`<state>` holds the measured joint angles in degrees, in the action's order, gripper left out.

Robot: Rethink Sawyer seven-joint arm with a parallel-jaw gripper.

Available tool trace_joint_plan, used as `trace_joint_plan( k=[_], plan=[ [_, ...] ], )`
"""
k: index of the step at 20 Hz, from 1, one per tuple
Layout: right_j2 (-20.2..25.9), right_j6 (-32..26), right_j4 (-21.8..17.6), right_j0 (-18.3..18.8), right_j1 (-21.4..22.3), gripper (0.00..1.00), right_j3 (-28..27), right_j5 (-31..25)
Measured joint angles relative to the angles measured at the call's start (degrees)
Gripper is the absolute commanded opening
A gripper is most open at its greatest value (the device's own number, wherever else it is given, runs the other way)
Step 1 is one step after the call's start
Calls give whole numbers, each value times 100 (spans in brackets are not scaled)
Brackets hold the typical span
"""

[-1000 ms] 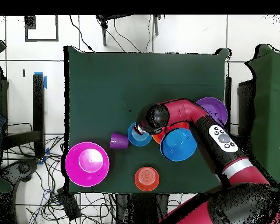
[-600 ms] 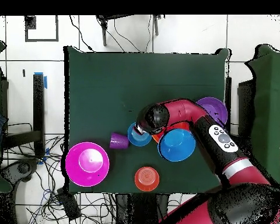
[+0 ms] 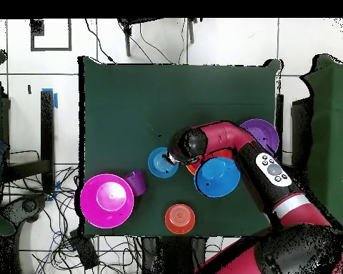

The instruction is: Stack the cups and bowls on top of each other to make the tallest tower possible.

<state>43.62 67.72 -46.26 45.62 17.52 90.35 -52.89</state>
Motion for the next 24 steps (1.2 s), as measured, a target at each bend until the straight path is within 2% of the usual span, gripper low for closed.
trace_joint_plan(
  k=[12, 24],
  plan=[
    [24, 0, -7, 5, 42, 0, 21, 129],
    [428, 0, 14, 19, 427, 0, 78, 1269]
  ],
)
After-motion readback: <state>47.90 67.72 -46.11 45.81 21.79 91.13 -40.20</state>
